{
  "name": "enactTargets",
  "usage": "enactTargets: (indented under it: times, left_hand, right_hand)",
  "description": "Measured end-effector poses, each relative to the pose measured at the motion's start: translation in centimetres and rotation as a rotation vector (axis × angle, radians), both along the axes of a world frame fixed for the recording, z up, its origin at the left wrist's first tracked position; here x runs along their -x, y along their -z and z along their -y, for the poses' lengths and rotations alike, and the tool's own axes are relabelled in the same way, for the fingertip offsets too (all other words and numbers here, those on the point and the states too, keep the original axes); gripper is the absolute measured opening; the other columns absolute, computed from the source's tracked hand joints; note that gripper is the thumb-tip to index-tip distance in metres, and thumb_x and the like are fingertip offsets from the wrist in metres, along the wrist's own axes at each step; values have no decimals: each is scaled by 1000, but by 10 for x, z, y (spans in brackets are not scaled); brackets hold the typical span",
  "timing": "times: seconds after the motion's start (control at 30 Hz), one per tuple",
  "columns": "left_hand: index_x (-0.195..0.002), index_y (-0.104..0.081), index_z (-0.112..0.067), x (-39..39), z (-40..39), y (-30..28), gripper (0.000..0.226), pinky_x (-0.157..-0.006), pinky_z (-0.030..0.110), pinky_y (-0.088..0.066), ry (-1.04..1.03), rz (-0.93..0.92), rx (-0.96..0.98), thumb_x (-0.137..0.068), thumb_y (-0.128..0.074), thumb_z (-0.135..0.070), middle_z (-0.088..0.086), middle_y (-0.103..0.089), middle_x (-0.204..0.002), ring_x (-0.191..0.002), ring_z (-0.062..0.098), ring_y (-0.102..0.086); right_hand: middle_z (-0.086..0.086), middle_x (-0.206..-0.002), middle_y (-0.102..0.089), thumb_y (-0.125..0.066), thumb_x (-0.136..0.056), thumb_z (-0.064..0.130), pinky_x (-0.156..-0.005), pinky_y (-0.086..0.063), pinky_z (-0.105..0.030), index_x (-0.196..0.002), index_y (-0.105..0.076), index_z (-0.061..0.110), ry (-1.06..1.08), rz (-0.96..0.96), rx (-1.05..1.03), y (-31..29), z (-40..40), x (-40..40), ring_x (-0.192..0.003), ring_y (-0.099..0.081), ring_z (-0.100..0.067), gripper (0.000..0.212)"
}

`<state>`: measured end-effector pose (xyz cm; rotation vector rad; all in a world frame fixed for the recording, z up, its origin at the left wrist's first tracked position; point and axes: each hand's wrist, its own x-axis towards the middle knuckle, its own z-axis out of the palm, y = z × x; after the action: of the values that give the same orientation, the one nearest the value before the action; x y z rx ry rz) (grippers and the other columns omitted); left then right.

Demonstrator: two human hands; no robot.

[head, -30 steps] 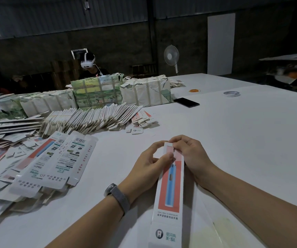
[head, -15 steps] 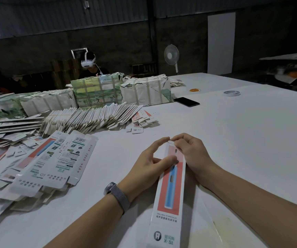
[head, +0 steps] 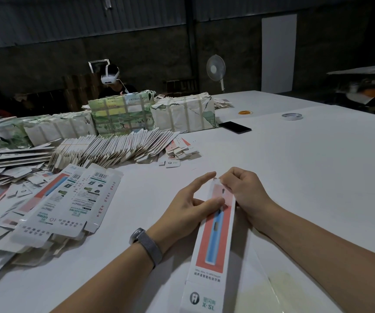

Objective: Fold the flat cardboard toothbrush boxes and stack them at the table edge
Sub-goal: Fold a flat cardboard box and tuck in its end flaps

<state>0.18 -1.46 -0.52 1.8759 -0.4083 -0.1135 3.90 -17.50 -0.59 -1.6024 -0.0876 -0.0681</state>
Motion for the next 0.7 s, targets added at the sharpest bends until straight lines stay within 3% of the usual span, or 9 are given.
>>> enactTargets:
  times: [0.33,0.47,0.7]
  left_hand:
    - [-127,-43,-52,1,0,1,49,-70,25,-61,7,-13,-14,-85,-68,-57,-4,-79,-89,-75,19,-77]
    - [-127,-45,-43,0,-1,1,49,-68,26,-60,2,-15,9,-82,-64,-50,-1,-79,-87,-74,20,-77]
    - [-121,-47,-36,-2,-2,2,44,-69,30,-61,-15,-24,49,-83,-65,-48,6,-79,-90,-74,24,-77]
  right_hand:
    - [-12,-67,-51,-53,-92,5,-54,-43,-28,-63,-51,12,-79,-11,-34,-4,6,0,-59,-50,-24,30]
    - [-8,-64,-55,-55,-91,7,-50,-47,-25,-71,-57,7,-94,-4,-64,-3,6,2,-56,-53,-18,20]
    - [-2,-63,-62,-48,-97,9,-54,-53,-21,-66,-63,17,-114,74,-18,0,6,1,-58,-61,-15,35]
